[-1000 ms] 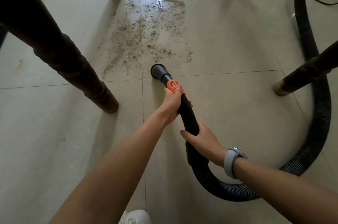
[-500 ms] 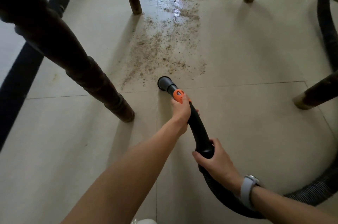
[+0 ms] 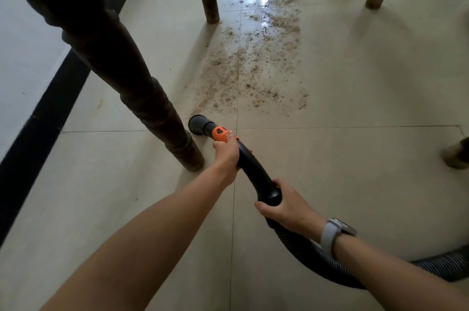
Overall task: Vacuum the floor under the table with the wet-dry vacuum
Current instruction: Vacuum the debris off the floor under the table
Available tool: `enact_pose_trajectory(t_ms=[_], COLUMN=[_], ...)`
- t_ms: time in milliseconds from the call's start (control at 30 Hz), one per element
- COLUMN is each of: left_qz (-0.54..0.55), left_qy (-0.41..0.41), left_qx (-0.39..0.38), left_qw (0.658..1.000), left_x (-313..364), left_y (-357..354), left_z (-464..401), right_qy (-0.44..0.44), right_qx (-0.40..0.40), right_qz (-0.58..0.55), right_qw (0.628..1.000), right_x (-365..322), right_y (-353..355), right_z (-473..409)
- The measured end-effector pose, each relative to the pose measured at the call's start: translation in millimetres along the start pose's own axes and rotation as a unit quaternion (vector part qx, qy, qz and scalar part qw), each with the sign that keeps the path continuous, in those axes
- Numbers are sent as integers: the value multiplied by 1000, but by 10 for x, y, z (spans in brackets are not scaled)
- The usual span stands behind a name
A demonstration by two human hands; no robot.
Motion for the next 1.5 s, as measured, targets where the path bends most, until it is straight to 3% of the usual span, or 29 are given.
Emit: enact_pose_trajectory(t_ms=[267,600,1500], left_qz=[36,33,-34], left_qy=[5,-10,-2], left_qx=[37,59,-74], left_qw=[999,998,997], left_x=[159,218,-68], left_y=[175,294,-350], left_z=[-127,-201,325], right_qy=[49,96,28], right_qx=[-49,-10,66], right_qz=[67,144,116], right_qw=[995,985,991], right_x=[-264,-426,-16], right_y=[-74,-244,293], right_z=[-190,-270,65])
Point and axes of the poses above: each hand's wrist, its own z-axis away from the middle knuckle, its own y-axis out of the back of the hand, x = y × z, the point moved 4 cm from there along -z, towards the middle knuckle, and after that the axes turned 14 degrees about x, right-handed, at the moved point
